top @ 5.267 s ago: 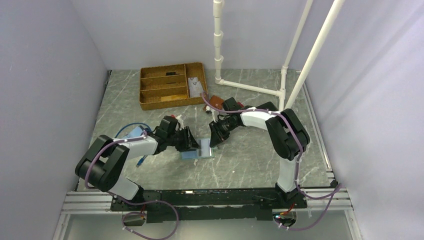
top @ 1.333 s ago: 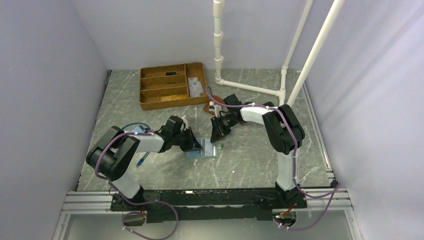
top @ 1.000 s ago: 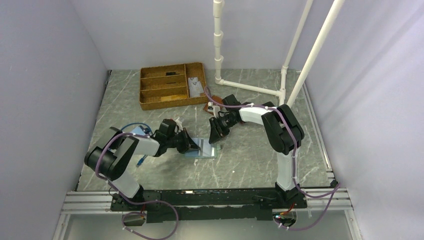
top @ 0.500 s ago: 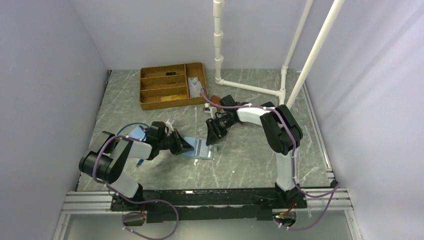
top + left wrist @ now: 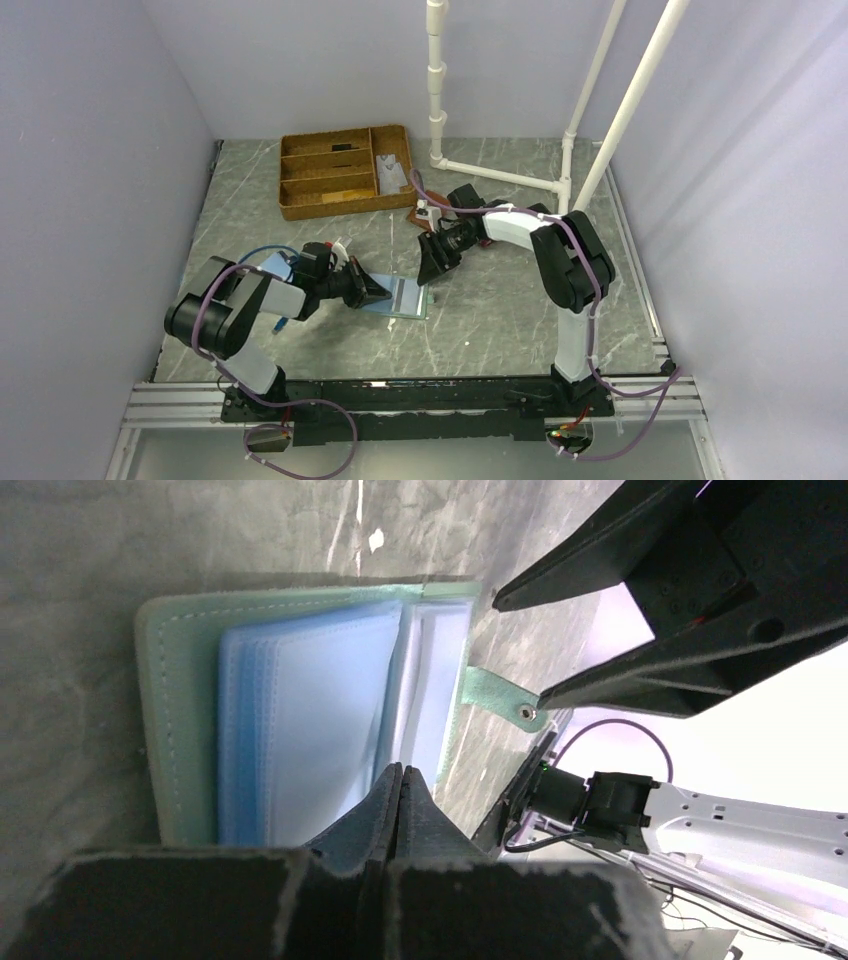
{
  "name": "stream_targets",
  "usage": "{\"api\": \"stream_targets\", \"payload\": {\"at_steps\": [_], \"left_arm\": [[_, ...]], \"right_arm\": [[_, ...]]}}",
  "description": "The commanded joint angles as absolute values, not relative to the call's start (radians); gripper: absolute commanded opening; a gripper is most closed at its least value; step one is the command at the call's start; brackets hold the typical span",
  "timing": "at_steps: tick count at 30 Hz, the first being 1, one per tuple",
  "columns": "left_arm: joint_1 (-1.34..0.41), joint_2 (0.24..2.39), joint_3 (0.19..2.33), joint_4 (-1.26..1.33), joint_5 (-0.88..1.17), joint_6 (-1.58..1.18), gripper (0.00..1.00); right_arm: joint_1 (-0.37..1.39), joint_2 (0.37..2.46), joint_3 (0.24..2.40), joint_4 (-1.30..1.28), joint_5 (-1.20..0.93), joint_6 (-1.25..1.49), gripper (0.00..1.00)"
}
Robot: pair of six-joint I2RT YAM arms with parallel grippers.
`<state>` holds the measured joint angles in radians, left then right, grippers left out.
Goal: Take the credit cards out of the card holder
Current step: Remove the credit card from the card holder.
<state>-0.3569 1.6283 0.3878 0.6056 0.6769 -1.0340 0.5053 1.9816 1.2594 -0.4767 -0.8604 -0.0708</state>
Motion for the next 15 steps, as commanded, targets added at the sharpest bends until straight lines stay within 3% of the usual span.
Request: {"api": "stream_targets", "payload": {"at_steps": [1,15], "left_arm": [[-0.361,1.556,0.427,0.503,0.65,-0.967,0.0],[-0.397,1.66,0.459,0.494,0.615,-0.947,0.0]], "right_arm": [[0.497,2.014,1.246,-0.434,-0.887,-0.016,0.55],[0.493,2.007,1.247,-0.428,-0.897,0.009,0.46]]}}
